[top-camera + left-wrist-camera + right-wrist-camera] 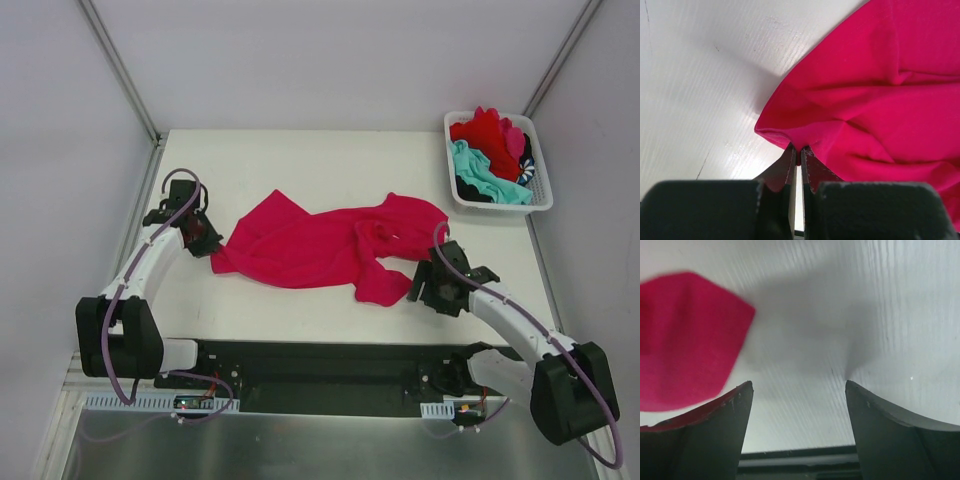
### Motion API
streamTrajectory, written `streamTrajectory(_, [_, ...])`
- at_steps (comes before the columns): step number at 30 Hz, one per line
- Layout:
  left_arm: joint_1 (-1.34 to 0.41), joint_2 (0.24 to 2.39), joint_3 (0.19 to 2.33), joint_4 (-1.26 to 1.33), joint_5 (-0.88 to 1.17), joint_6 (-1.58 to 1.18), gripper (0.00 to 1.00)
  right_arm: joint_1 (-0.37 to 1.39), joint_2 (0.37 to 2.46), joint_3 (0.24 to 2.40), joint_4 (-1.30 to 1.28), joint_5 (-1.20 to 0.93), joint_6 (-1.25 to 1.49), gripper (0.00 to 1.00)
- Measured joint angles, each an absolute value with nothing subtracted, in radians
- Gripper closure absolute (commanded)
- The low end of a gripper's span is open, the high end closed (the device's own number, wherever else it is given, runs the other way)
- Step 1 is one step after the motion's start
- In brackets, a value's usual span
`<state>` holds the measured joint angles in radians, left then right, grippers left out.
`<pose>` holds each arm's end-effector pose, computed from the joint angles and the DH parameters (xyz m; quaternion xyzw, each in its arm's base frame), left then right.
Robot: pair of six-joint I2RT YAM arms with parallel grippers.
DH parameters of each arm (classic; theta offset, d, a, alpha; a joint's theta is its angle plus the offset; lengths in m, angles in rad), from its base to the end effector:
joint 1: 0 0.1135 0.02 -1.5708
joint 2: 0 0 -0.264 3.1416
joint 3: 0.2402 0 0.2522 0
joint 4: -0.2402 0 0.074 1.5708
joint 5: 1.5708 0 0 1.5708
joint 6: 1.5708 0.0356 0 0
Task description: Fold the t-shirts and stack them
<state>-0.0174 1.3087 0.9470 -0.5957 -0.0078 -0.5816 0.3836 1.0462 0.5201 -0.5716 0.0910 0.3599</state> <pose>0.2650 -0.0043 0.2483 -0.2665 0.9153 -0.0855 0.2896 0.1678 0.0642 0.1734 -0.0008 0.9712 0.0438 0.2342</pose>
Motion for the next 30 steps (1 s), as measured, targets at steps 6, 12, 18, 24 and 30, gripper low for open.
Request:
streamTrajectory(6, [-0.017,1.309,0.947,-0.595,-0.008,-0.582,1.0,0.358,1.161,0.597,-0.44,0.124,0.406,0.38])
streamTrajectory(12, [-0.017,1.309,0.947,-0.594,-0.008,-0.582,1.0,0.356,1.279,0.617,-0.345,0.112,0.411,0.42])
streamTrajectory(18, [-0.017,1.309,0.947,-0.594,-0.008,-0.582,1.0,0.355,1.303,0.617,-0.313,0.102,0.408,0.62])
streamTrajectory(24, [-0.017,1.307,0.947,-0.593,-0.008,-0.582,1.0,0.355,1.313,0.613,-0.298,0.097,0.408,0.81])
streamTrajectory(30, [-0.017,1.302,0.947,-0.591,-0.008,-0.581,1.0,0.354,1.324,0.611,-0.277,0.09,0.411,1.0])
